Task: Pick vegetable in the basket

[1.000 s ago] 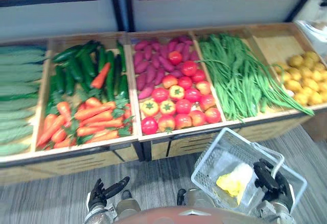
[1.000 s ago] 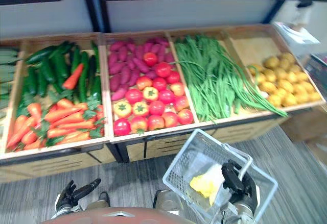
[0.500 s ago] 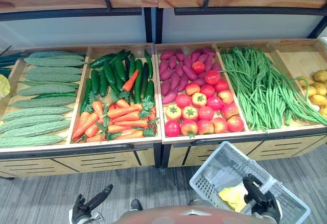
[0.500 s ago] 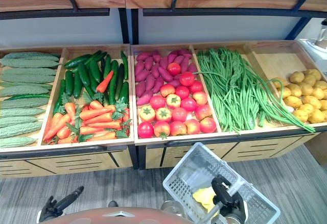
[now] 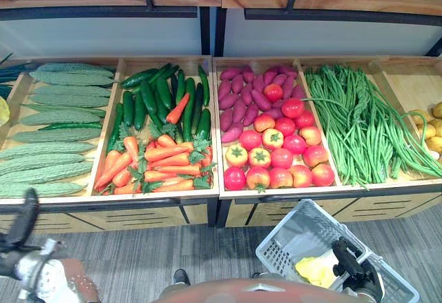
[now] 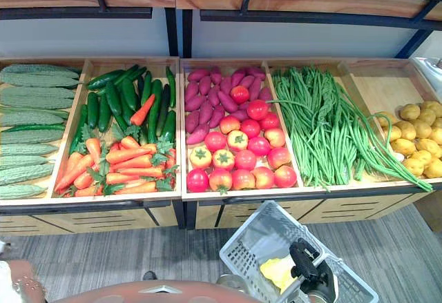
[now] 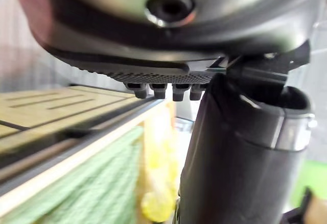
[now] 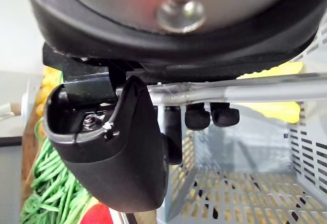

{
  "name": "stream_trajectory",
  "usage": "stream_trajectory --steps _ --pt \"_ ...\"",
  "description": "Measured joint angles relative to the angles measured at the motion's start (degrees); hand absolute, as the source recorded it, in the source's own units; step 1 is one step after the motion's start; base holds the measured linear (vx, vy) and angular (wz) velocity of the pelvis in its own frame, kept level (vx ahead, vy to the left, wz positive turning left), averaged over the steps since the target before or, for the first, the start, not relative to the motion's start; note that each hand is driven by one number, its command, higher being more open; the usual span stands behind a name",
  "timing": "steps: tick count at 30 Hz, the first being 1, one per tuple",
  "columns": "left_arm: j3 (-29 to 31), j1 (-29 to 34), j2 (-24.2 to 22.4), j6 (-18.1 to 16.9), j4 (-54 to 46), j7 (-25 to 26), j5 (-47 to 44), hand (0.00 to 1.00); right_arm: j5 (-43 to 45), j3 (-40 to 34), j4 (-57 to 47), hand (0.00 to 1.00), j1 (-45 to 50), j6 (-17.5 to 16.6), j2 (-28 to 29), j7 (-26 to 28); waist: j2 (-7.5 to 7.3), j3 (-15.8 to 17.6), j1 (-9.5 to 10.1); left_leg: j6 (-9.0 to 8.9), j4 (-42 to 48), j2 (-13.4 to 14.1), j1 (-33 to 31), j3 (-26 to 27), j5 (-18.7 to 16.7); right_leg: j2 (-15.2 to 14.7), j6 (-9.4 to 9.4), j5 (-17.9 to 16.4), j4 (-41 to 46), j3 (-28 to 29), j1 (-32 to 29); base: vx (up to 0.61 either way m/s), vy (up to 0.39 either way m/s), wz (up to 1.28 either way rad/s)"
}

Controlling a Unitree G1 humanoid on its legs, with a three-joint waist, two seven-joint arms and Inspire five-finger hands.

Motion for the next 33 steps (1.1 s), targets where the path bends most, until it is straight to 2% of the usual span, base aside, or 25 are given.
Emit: stream_trajectory --steps 5,9,11,13,17,19,21,25,29,33 --pt "6.25 0.83 -2.42 -0.69 -8.63 7.44 4.00 1.00 -0.11 -0.16 0.00 0.00 0.00 0.00 0.00 -0.02 0.08 0.10 0.22 0.03 0.02 -0.03 -0.07 0.00 -0.27 0.04 -0.04 -0.02 -0.65 0.00 0.01 0.00 0.000 0.00" --pt "6.70 0.97 -2.92 -0.69 -13.09 8.75 4.27 1.00 -0.14 -0.14 -0.05 0.00 -0.12 0.00 0.00 -0.03 -0.12 0.08 0.25 -0.16 0.19 -0.03 -0.07 0.08 -0.13 0.21 -0.07 0.01 -0.81 0.07 0.01 0.00 0.000 0.00" --pt "6.46 0.29 -2.37 -0.70 -14.22 6.91 4.26 1.00 -0.18 -0.15 -0.13 0.00 -0.36 0.00 -0.01 -0.01 -0.09 0.10 0.12 -0.18 0.20 0.00 -0.03 0.25 -0.14 0.25 -0.09 0.01 -0.83 0.24 -0.04 0.00 0.007 -0.05" --pt "4.35 -0.35 0.59 -0.68 -14.22 4.15 3.48 1.00 -0.22 -0.16 -0.14 0.00 -0.71 0.02 -0.07 -0.01 -0.08 0.12 0.09 -0.20 0.21 0.07 -0.03 0.52 -0.16 0.33 -0.12 0.03 -0.83 0.58 -0.23 0.00 0.011 -0.07" --pt "0.66 -4.13 8.77 -0.69 -13.42 -2.16 1.28 1.00 -2.05 -0.11 -0.92 0.00 -1.06 0.24 -0.12 0.09 0.04 0.28 -0.02 -0.33 0.22 0.05 0.19 1.44 -0.41 0.35 -0.11 0.12 -0.85 1.51 -0.56 0.01 0.018 -0.12" --pt "-2.62 -6.51 14.91 -0.54 -9.85 -6.64 0.68 1.00 -2.50 -0.11 -2.23 0.00 -1.03 0.34 -0.52 0.37 0.40 0.69 -0.12 -0.08 0.22 -0.03 0.73 2.23 -0.51 0.30 -0.04 0.16 -0.85 2.36 -0.52 0.02 0.021 -0.17" --pt "-5.52 -7.62 17.52 -0.16 -8.57 -9.99 0.88 1.00 -2.93 0.04 -3.36 0.00 -0.95 0.48 -1.44 0.73 0.52 0.78 -0.28 0.03 0.23 -0.09 0.71 2.89 -0.62 0.27 0.07 0.22 -0.85 3.08 -0.97 0.02 0.018 -0.17" --pt "-9.93 -8.63 17.98 0.70 -8.31 -15.91 1.21 1.00 -4.61 0.07 -5.26 0.00 -0.98 0.58 -2.33 2.11 1.21 1.21 -1.34 0.13 0.27 -0.06 0.70 3.79 -0.70 0.44 0.07 0.63 -0.85 4.10 -1.30 0.05 0.011 -0.15" --pt "-14.47 -10.76 18.63 2.60 -7.80 -19.53 1.64 1.00 -4.63 -0.02 -5.91 0.00 -0.77 0.58 -2.33 2.85 1.25 1.25 -1.65 0.17 0.28 0.01 0.86 3.80 -0.78 0.55 0.03 0.66 -0.85 4.67 -1.45 0.04 -0.001 -0.09" --pt "-19.70 -11.34 24.14 3.84 -6.00 -23.51 2.48 1.00 -4.63 0.02 -7.09 0.00 -0.29 0.58 -2.33 3.54 1.48 1.41 -1.81 0.23 0.27 -0.04 1.25 4.05 -1.00 0.54 0.04 0.67 -0.79 5.05 -1.38 -0.01 0.005 -0.04"
